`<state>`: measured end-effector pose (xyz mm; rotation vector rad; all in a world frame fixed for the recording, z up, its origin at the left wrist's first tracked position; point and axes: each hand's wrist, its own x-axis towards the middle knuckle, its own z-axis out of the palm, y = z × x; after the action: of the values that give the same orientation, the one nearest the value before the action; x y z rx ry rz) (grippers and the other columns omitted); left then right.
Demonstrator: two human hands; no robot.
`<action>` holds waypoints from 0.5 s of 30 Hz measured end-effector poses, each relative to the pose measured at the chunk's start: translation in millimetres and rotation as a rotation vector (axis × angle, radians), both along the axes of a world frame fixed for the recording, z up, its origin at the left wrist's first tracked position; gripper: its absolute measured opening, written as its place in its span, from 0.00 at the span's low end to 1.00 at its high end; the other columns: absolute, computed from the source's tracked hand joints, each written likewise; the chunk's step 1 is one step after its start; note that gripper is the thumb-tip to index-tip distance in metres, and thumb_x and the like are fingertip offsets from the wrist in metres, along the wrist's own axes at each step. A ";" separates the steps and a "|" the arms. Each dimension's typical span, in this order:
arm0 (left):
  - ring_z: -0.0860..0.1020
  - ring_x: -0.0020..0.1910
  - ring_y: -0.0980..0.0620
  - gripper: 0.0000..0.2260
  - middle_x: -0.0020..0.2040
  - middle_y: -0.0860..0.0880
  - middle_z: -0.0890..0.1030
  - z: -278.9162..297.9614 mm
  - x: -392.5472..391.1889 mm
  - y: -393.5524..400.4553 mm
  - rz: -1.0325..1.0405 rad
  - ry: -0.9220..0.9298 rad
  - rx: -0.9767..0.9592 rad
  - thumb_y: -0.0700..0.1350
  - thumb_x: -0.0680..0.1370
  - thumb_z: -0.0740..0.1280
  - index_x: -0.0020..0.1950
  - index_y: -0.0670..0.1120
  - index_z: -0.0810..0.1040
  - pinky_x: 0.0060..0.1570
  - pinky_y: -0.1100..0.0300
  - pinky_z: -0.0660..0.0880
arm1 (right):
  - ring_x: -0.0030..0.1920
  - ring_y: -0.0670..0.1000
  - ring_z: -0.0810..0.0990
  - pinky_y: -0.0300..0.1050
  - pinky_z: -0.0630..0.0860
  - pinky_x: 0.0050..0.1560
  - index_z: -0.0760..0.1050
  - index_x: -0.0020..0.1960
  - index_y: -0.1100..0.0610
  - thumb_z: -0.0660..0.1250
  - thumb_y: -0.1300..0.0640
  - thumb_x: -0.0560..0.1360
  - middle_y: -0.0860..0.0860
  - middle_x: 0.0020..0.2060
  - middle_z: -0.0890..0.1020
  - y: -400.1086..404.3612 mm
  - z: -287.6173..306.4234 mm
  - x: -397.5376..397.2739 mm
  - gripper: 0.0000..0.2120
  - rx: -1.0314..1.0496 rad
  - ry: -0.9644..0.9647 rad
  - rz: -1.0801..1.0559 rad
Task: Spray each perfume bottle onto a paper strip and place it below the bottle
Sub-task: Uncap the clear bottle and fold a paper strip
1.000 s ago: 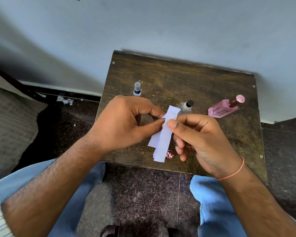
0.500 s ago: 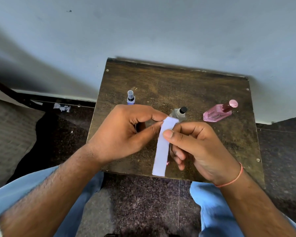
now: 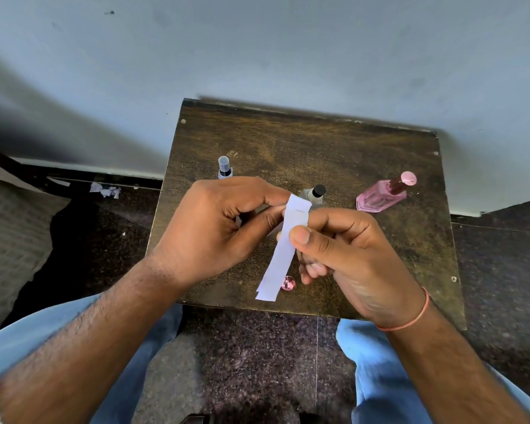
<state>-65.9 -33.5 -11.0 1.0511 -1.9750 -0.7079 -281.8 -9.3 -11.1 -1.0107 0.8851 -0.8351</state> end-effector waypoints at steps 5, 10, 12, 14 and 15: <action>0.83 0.48 0.64 0.06 0.50 0.55 0.87 -1.3 -0.3 0.2 0.022 -0.008 -0.086 0.40 0.83 0.72 0.56 0.42 0.89 0.50 0.68 0.77 | 0.28 0.48 0.71 0.45 0.77 0.34 0.77 0.49 0.80 0.76 0.57 0.78 0.50 0.27 0.74 1.4 1.3 -0.3 0.23 -0.018 -0.036 0.008; 0.78 0.50 0.72 0.06 0.51 0.58 0.85 -4.1 -1.4 1.6 0.024 -0.002 -0.096 0.40 0.83 0.73 0.55 0.42 0.89 0.51 0.70 0.75 | 0.28 0.48 0.72 0.49 0.75 0.35 0.78 0.48 0.77 0.78 0.49 0.77 0.48 0.27 0.76 1.7 3.4 0.1 0.28 -0.026 -0.045 0.027; 0.78 0.46 0.72 0.06 0.49 0.59 0.85 -5.9 -1.5 0.6 0.035 -0.032 -0.085 0.40 0.82 0.73 0.54 0.42 0.89 0.50 0.73 0.73 | 0.27 0.46 0.74 0.52 0.73 0.34 0.80 0.46 0.74 0.79 0.46 0.76 0.50 0.27 0.78 4.6 4.5 -1.3 0.28 -0.035 -0.070 0.039; 0.80 0.42 0.68 0.06 0.46 0.58 0.86 -8.9 0.0 -2.1 0.076 -0.035 -0.047 0.42 0.83 0.73 0.52 0.43 0.89 0.44 0.72 0.73 | 0.27 0.47 0.76 0.49 0.75 0.34 0.84 0.44 0.66 0.80 0.44 0.74 0.61 0.28 0.80 9.7 8.6 -3.5 0.23 -0.053 -0.110 0.062; 0.82 0.40 0.62 0.06 0.45 0.55 0.88 -10.8 1.1 -3.0 0.111 -0.002 0.009 0.43 0.83 0.73 0.51 0.44 0.89 0.39 0.67 0.75 | 0.27 0.48 0.76 0.46 0.76 0.33 0.86 0.43 0.61 0.80 0.44 0.74 0.67 0.31 0.80 11.5 12.1 -4.6 0.19 -0.068 -0.127 0.091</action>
<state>-64.9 -36.5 -21.8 1.1581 -1.9008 -0.6566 -286.4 2.2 1.0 -1.0375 0.7022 -0.8468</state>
